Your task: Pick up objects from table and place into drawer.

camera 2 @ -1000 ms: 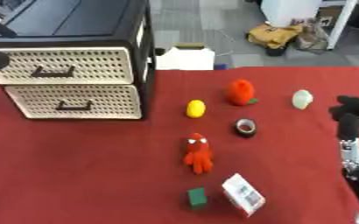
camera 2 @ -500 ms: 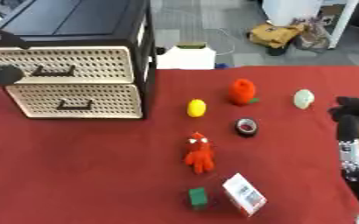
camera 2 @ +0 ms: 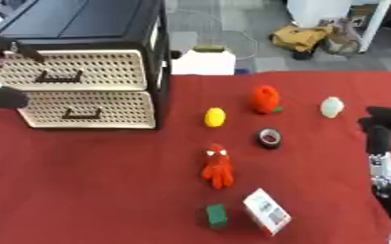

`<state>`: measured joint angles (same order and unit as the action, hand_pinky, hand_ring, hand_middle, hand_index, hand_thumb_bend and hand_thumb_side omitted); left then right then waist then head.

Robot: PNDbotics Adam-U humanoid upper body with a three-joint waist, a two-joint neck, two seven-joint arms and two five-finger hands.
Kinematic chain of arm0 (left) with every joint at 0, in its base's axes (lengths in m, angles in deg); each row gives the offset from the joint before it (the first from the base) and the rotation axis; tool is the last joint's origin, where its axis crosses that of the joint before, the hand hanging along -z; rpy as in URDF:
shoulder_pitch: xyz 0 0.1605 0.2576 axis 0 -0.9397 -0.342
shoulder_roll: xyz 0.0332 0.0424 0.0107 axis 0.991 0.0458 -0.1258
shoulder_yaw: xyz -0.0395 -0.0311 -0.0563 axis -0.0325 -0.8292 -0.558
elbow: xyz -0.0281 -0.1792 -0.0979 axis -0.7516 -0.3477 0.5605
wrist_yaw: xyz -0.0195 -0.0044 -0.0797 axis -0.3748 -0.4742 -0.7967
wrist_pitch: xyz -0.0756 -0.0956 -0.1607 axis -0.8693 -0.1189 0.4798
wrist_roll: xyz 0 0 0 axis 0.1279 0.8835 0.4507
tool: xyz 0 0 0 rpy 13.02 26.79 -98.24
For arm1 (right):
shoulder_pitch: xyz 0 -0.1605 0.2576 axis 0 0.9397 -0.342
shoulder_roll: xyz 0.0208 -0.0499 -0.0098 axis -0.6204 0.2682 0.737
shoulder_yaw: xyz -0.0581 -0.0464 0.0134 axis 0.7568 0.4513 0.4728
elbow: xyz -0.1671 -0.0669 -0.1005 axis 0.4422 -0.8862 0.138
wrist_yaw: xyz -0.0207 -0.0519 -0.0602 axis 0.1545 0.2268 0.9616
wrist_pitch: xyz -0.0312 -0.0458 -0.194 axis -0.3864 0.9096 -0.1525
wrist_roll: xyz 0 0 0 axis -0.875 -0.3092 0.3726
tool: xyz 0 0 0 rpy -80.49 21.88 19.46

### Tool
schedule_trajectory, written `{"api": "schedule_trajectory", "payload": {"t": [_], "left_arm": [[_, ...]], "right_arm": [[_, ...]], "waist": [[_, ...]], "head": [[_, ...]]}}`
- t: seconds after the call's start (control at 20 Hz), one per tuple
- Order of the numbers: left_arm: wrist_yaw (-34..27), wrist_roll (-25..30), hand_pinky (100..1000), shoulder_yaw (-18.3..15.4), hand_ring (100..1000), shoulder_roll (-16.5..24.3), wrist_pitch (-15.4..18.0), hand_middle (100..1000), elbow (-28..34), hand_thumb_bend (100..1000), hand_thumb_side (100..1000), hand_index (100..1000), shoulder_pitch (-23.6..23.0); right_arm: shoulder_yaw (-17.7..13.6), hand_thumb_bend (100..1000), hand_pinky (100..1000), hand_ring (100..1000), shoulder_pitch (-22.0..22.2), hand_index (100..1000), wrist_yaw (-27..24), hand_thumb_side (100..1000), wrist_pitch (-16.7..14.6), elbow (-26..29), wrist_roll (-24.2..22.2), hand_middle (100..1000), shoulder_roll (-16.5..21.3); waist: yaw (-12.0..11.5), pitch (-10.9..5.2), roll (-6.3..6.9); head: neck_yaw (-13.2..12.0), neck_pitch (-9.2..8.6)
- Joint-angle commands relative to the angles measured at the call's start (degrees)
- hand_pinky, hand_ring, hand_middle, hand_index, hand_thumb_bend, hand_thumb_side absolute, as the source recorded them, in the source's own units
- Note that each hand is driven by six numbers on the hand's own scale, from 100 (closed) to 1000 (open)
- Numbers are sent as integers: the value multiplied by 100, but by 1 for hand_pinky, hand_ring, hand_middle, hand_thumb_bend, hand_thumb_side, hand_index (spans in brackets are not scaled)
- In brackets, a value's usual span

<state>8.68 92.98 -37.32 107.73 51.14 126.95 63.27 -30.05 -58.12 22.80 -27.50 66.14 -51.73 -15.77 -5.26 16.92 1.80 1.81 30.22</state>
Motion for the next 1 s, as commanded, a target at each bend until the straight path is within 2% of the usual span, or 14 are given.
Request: {"api": "schedule_trajectory", "payload": {"t": [0.05,0.3,0.7,1.0], "left_arm": [[163,80,100,-45,100,20,21,100,-189,795,1000,890,192],[434,-29,100,11,100,-81,22,100,-415,906,1000,847,294],[751,-128,100,46,100,-230,95,100,-718,907,1000,867,422],[759,-148,100,54,100,-301,92,100,-886,908,1000,928,450]], "right_arm": [[-3,250,573,616,-22,725,46,826,21,83,5,516,131],[-1,253,573,616,-24,724,72,823,35,83,5,515,109],[11,259,572,615,-45,724,107,825,26,83,0,514,83],[19,264,572,615,-62,724,131,823,26,83,-5,512,56]], "waist": [[6,-83,5],[21,-50,1],[35,8,-13],[41,56,-29]], "head": [[-25,2],[-42,-14],[-91,-62],[-126,-121]]}}
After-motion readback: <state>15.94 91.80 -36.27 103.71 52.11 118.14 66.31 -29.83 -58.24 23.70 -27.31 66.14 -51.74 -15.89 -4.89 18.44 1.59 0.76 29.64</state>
